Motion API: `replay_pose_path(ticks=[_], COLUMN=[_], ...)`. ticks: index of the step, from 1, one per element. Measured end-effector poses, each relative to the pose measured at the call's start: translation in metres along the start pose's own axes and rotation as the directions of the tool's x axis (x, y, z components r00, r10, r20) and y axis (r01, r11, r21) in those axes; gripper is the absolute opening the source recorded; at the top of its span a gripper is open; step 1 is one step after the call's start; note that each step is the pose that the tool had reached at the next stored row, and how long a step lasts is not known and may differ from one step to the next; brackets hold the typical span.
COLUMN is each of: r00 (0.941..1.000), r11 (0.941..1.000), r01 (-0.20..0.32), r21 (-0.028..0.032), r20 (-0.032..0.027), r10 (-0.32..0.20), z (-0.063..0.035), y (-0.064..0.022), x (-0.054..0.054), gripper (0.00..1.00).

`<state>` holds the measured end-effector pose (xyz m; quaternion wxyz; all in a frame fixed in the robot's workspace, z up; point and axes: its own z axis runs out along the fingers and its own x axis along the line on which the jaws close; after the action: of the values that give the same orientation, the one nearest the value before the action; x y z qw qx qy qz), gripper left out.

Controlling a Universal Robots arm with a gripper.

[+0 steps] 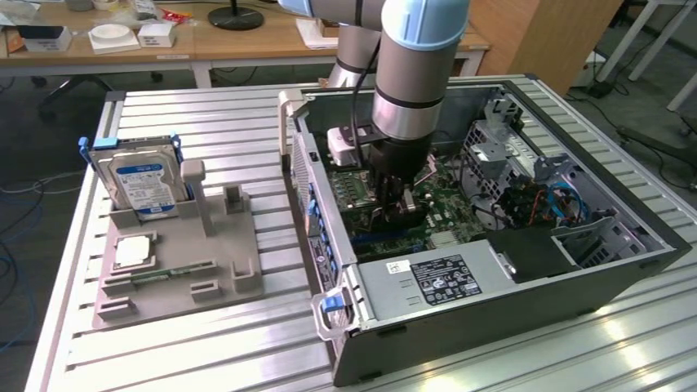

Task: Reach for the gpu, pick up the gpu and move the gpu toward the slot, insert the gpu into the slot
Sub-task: 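Insert the gpu into the slot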

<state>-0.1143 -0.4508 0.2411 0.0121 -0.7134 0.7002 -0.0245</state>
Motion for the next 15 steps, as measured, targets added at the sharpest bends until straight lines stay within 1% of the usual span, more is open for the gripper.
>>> replay_pose_path(ticks=[9,15], r00=[1.0000,1.0000], r11=[1.0000,1.0000], r01=[0.000,0.000], r21=[0.0001,0.0000], r20=[-0.0001,0.0001], r10=[0.000,0.000], z=[0.0003,0.0023], y=[0.0001,0.0002], x=[0.0000,0.0000], gripper=[0.26,0.26])
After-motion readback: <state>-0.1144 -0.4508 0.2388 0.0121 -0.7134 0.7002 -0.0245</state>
